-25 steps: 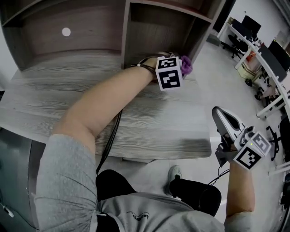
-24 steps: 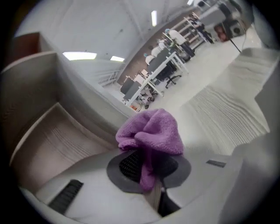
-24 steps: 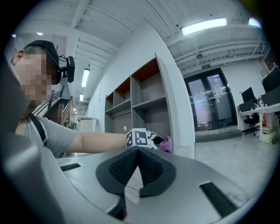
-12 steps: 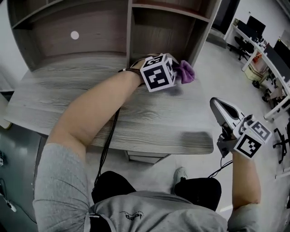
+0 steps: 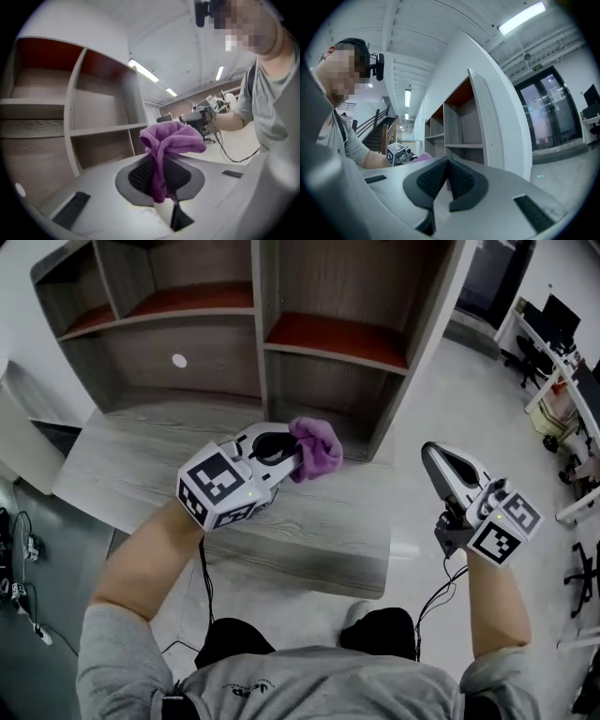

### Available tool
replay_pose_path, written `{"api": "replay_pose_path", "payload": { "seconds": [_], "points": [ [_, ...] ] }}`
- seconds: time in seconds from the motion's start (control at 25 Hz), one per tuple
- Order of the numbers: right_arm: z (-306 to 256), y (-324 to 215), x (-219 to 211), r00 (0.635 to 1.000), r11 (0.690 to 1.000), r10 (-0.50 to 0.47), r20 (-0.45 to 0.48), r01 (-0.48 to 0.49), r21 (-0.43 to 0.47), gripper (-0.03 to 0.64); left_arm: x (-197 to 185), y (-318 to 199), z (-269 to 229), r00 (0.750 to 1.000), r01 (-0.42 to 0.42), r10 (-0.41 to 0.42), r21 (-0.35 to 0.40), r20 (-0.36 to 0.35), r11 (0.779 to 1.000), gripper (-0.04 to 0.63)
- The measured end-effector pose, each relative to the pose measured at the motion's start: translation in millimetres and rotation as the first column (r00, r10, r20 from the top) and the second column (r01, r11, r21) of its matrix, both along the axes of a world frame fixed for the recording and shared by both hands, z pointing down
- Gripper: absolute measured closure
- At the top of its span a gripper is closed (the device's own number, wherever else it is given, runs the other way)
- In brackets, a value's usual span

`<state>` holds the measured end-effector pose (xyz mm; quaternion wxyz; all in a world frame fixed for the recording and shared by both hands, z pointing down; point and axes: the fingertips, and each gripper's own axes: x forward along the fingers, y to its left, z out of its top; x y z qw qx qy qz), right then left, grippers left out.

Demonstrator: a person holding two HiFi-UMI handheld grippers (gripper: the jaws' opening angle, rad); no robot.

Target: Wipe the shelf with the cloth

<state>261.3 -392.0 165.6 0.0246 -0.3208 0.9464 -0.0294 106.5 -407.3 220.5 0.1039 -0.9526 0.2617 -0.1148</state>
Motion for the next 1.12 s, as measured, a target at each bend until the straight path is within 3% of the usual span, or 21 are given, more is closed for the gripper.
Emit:
{"api": "replay_pose_path", "payload": {
  "seconds": [0.12, 0.24, 0.36, 0.48, 0.68, 0.8, 0.92, 1.0, 1.12],
  "points": [
    [-82.8, -2.7, 14.0, 0.998, 0.997, -0.061, 0.006, 0.061, -0.043, 0.597, -17.4, 20.8, -96.7, 0.985, 0.094, -0.108, -0.102, -0.134, 0.990, 0.522],
    [-128.4, -5.4, 8.7, 0.995, 0.989, -0.096, 0.025, 0.099, -0.112, 0.597, -47.1, 32.5, -157.4, 0.936, 0.176, -0.222, -0.184, -0.273, 0.967, 0.522],
    [-176.6, -1.7, 13.2, 0.992, 0.982, -0.118, 0.047, 0.124, -0.140, 0.597, -51.7, 46.1, -206.6, 0.899, 0.231, -0.302, -0.242, -0.317, 0.942, 0.522],
    [-216.5, 4.7, 11.8, 0.985, 0.972, -0.156, 0.067, 0.165, -0.167, 0.597, -47.6, 52.9, -257.4, 0.880, 0.268, -0.345, -0.257, -0.326, 0.928, 0.522],
    [-245.0, 27.3, -13.2, 0.985, 0.968, -0.171, 0.026, 0.173, -0.184, 0.597, -55.2, 79.6, -309.1, 0.881, 0.255, -0.329, -0.244, -0.341, 0.936, 0.522],
    [-262.4, 34.5, -42.2, 0.991, 0.978, -0.104, 0.082, 0.117, -0.172, 0.597, -83.3, 88.6, -325.1, 0.877, 0.213, -0.293, -0.237, -0.381, 0.948, 0.522],
    [-277.2, 46.7, -73.6, 0.993, 0.986, -0.008, 0.122, 0.028, -0.164, 0.597, -112.5, 101.1, -328.7, 0.894, 0.143, -0.235, -0.255, -0.381, 0.956, 0.523],
    [-289.0, 57.1, -90.1, 0.993, 0.989, 0.037, 0.111, -0.021, -0.148, 0.597, -127.3, 107.8, -333.2, 0.908, 0.105, -0.199, -0.260, -0.369, 0.960, 0.523],
    [-300.3, 73.2, -95.6, 0.993, 0.986, 0.092, 0.076, -0.081, -0.146, 0.597, -136.0, 116.0, -341.9, 0.908, 0.072, -0.174, -0.268, -0.380, 0.961, 0.523]
  ]
}}
